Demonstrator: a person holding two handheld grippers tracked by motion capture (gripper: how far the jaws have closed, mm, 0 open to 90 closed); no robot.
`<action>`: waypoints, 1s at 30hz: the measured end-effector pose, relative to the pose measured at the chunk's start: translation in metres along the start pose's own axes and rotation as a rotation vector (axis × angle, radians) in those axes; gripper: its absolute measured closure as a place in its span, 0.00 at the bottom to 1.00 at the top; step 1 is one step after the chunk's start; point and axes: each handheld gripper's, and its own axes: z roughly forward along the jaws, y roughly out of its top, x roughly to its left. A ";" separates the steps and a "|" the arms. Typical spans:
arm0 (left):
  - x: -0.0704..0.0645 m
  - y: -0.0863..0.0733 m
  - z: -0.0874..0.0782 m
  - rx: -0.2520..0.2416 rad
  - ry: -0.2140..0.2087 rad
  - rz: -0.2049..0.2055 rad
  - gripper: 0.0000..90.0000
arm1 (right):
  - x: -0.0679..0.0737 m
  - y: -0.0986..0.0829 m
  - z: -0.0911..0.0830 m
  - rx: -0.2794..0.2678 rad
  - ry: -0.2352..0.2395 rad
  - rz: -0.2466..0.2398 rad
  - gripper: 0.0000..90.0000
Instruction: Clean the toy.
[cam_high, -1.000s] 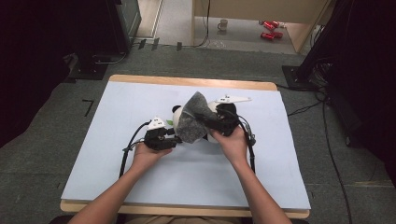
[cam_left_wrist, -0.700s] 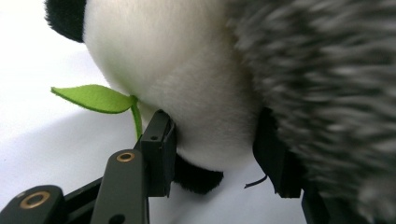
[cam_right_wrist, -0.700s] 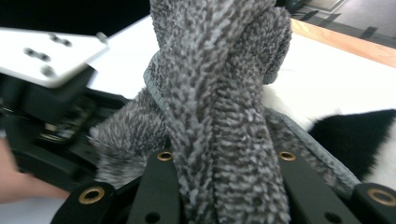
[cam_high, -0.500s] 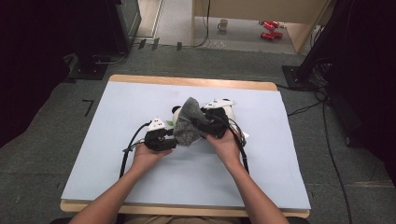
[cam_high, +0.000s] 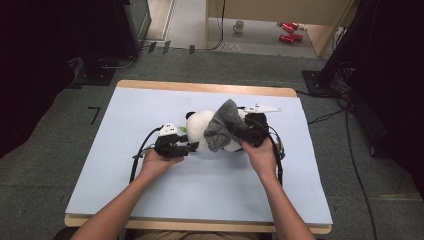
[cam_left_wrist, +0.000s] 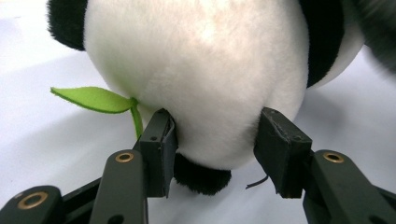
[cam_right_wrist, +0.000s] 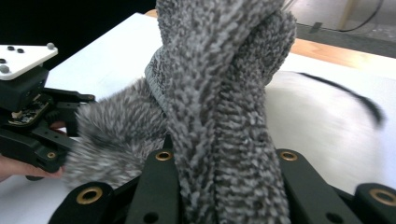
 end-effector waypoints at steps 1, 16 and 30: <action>0.001 0.000 0.000 0.003 -0.001 -0.004 0.55 | -0.003 0.000 -0.004 -0.004 -0.009 0.008 0.82; 0.005 0.002 0.001 0.024 -0.007 -0.012 0.54 | -0.037 -0.013 -0.021 0.041 -0.027 0.078 0.75; 0.006 0.001 0.001 0.022 0.014 0.040 0.37 | -0.032 -0.014 -0.018 0.023 -0.032 0.077 0.79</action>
